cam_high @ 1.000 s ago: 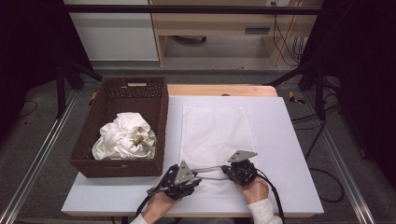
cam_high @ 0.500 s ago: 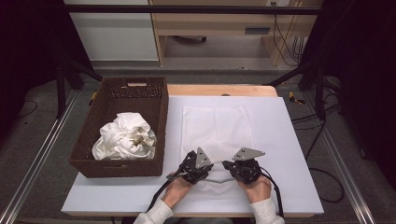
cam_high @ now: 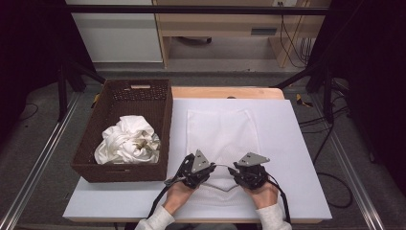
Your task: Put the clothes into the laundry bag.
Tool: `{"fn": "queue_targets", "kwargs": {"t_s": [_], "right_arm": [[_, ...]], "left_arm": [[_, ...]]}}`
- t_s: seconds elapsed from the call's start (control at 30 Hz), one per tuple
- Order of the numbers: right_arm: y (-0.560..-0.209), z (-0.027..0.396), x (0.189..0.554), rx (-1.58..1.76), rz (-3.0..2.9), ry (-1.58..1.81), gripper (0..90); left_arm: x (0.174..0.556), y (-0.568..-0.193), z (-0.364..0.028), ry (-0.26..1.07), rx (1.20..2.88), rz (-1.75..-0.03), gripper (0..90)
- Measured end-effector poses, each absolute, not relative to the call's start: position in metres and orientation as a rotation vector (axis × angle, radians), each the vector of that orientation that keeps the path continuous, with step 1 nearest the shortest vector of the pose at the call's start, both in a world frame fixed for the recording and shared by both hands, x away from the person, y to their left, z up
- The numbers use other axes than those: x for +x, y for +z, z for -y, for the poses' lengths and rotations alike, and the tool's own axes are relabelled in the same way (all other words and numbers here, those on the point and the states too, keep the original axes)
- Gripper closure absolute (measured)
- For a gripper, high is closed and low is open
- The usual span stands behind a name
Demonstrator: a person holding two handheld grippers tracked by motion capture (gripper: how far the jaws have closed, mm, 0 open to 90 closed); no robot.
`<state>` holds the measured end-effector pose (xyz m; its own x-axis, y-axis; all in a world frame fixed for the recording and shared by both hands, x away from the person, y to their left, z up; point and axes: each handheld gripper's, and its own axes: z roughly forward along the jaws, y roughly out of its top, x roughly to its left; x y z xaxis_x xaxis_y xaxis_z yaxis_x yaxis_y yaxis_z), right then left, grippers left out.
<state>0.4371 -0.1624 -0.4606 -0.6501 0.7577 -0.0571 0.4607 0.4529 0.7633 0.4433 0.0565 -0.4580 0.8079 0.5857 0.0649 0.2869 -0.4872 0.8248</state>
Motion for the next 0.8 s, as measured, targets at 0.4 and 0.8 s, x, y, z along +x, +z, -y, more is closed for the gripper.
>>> {"fn": "queue_targets", "kwargs": {"t_s": [0.4,0.8], "right_arm": [[-0.45,0.166,0.436,1.063,-2.266,1.16,88.5],[-0.425,0.159,0.438,1.03,-2.131,1.292,88.6]], "left_arm": [[0.397,-0.446,-0.091,0.43,2.064,-0.66,63.2],[0.386,-0.487,-0.107,0.358,2.17,-0.702,88.8]]}}
